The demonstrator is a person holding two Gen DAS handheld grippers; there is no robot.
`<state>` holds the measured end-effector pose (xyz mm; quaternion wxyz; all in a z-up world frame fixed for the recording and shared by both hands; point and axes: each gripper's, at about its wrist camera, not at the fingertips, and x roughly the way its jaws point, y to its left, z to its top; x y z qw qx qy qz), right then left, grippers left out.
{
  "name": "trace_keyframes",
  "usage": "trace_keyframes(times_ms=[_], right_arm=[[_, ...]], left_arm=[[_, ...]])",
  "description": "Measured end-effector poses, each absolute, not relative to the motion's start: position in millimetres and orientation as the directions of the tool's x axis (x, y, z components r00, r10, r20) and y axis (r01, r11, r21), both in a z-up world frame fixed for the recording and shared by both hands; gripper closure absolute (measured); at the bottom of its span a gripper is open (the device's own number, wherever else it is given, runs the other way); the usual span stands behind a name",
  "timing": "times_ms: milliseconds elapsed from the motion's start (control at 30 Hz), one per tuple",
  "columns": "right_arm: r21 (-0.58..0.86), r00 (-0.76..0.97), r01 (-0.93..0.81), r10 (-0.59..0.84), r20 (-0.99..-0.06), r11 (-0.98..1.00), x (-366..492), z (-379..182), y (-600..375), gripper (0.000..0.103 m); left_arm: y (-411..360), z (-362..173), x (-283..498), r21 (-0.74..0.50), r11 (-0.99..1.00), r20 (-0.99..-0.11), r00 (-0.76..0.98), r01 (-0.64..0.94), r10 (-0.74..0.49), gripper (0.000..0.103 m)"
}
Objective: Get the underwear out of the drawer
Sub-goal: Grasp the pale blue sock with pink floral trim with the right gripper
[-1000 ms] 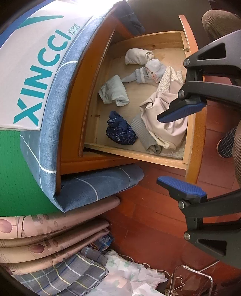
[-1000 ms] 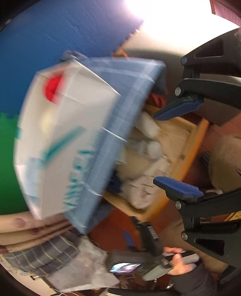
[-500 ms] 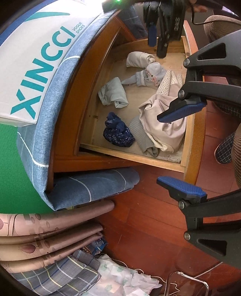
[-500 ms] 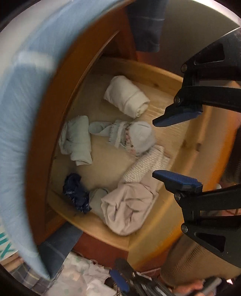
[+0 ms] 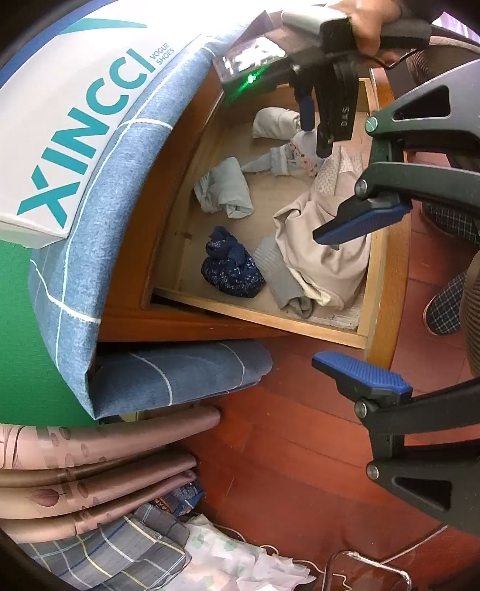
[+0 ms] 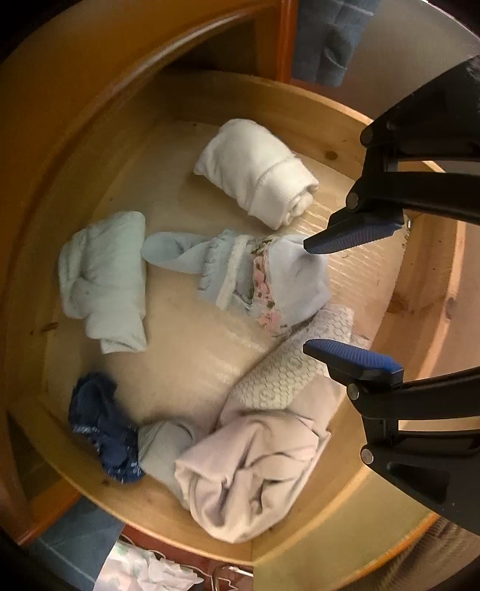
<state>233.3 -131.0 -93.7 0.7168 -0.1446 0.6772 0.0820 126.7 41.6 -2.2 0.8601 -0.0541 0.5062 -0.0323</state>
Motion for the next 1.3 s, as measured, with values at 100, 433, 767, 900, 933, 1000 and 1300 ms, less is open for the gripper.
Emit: trace_keyframes(times_ms=[100, 433, 767, 900, 933, 1000, 1300], right_arm=[[-0.103, 0.049, -0.313, -0.092, -0.995, 0.944, 240.5, -103.9, -131.6, 0.058], [-0.123, 0.006, -0.358, -0.13, -0.991, 0.925, 264.9, -127.2, -128.5, 0.054], [-0.157, 0.025, -0.438, -0.162, -0.986, 0.885, 263.6, -137.5, -111.4, 0.048], [-0.133, 0.018, -0.439, -0.139, -0.99, 0.888, 268.1, -132.1, -116.5, 0.053], [-0.129, 0.015, -0.436, -0.136, -0.991, 0.891, 269.2, -129.9, -117.7, 0.055], [-0.138, 0.018, -0.441, -0.145, -0.989, 0.887, 266.0, -129.0, -120.3, 0.065], [-0.106, 0.029, -0.393, -0.103, -0.994, 0.914, 254.6, -95.9, -148.3, 0.079]], left_arm=[[41.6, -2.7, 127.3, -0.128, 0.992, -0.869, 0.481, 0.005, -0.115, 0.041], [34.8, -8.8, 134.4, -0.153, 0.987, -0.885, 0.438, 0.053, -0.161, 0.041], [12.2, -16.6, 158.4, -0.057, 0.965, -0.925, 0.35, 0.258, -0.148, 0.041], [-3.6, -27.8, 167.8, -0.043, 0.923, -0.953, 0.263, 0.383, -0.153, 0.041], [-7.2, -31.5, 171.2, -0.041, 0.915, -0.96, 0.239, 0.401, -0.148, 0.041], [-12.0, -37.7, 176.0, -0.049, 0.905, -0.97, 0.197, 0.423, -0.144, 0.041], [-20.3, -62.0, 198.8, -0.107, 0.901, -0.985, 0.082, 0.421, -0.155, 0.041]])
